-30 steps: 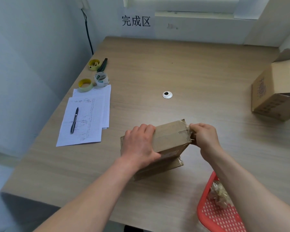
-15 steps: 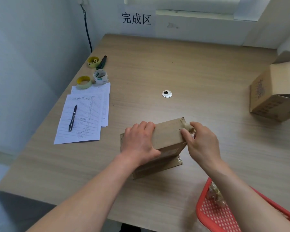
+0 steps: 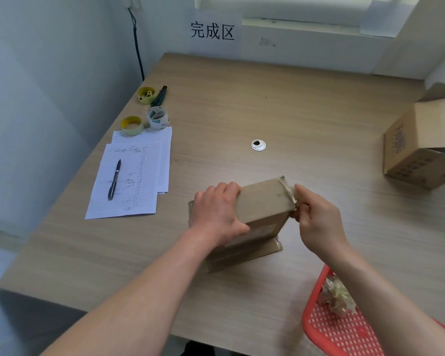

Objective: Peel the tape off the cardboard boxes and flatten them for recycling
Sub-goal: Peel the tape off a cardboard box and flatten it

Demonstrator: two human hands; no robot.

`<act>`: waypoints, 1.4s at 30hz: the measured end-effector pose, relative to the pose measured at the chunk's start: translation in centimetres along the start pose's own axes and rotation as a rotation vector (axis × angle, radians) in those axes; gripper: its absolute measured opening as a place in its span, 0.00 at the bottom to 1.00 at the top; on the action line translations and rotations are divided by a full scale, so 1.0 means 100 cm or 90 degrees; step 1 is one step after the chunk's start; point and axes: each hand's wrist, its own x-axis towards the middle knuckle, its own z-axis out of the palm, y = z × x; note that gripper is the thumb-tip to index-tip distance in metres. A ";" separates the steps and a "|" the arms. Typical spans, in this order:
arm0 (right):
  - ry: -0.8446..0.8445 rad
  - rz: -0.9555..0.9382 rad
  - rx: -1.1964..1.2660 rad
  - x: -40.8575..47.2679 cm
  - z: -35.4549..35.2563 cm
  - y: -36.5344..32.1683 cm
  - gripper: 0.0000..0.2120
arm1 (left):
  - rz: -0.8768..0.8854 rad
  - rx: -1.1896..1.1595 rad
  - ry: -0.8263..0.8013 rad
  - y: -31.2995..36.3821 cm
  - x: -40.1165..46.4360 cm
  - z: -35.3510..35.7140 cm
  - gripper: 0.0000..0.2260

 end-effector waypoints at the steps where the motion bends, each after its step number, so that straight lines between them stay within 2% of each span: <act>1: 0.010 0.041 0.055 -0.006 0.001 -0.002 0.21 | -0.011 -0.003 0.004 0.000 0.003 -0.001 0.31; 3: 0.050 0.146 0.178 -0.017 0.005 -0.005 0.24 | -0.015 0.002 0.002 0.001 0.007 -0.001 0.31; 5: 0.105 0.266 0.293 -0.024 0.007 -0.007 0.23 | -0.011 0.006 0.008 0.002 0.006 0.001 0.31; 8: 0.117 0.373 0.353 -0.026 0.013 -0.012 0.05 | -0.009 0.021 0.015 0.004 0.002 0.004 0.31; 10: 0.095 0.391 0.332 -0.024 0.017 -0.014 0.14 | -0.009 0.022 0.018 0.004 0.002 0.005 0.31; 12: 0.084 0.395 0.324 -0.021 0.021 -0.018 0.16 | -0.008 0.021 0.017 0.005 0.002 0.004 0.31; 24: 0.147 0.388 0.339 -0.019 0.026 -0.029 0.11 | 0.000 0.017 0.022 0.002 0.001 0.005 0.30; 31: 0.141 0.418 0.357 -0.012 0.023 -0.031 0.10 | 0.001 0.014 0.029 0.001 0.002 0.006 0.31; 42: 0.170 0.285 0.162 -0.014 0.036 -0.027 0.09 | 0.001 0.016 0.028 0.000 0.004 0.006 0.30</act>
